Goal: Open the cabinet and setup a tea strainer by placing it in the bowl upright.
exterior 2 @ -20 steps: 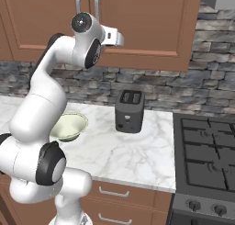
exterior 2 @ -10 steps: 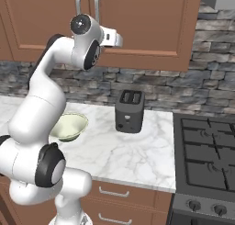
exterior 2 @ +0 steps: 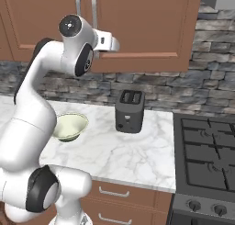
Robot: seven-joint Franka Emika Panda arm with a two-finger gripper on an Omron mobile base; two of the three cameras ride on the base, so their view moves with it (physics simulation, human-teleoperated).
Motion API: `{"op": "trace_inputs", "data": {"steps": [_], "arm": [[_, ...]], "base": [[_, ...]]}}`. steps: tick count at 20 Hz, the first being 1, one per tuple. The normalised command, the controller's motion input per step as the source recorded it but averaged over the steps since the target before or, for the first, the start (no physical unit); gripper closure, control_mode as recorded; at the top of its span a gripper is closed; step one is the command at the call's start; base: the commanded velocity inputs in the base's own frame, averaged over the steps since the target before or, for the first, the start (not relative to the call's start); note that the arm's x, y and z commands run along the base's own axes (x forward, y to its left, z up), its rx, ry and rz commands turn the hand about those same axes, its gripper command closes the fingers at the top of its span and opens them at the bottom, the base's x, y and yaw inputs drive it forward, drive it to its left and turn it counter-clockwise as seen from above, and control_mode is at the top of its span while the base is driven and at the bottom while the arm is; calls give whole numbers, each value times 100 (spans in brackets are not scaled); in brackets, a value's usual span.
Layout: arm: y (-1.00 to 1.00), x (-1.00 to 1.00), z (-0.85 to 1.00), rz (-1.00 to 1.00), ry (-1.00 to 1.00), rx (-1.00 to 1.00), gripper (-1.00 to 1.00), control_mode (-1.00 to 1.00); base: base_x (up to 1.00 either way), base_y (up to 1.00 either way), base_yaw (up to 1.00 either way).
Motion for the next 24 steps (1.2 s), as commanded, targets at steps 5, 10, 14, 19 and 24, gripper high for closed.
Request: {"op": "trace_inputs", "data": {"steps": [5, 10, 14, 19, 24], "arm": [[-52, -99, 0, 0, 0, 0, 100, -100], [-87, -100, 0, 0, 0, 6, 100, -100], [-96, -100, 0, 0, 1, 10, 100, -100], [-98, -98, 0, 0, 6, 14, 100, -100], [-100, -78, 0, 0, 11, 21, 100, -100]], "base": [[0, 0, 0], [0, 0, 0], [0, 0, 0], [0, 0, 0], [0, 0, 0]]}}
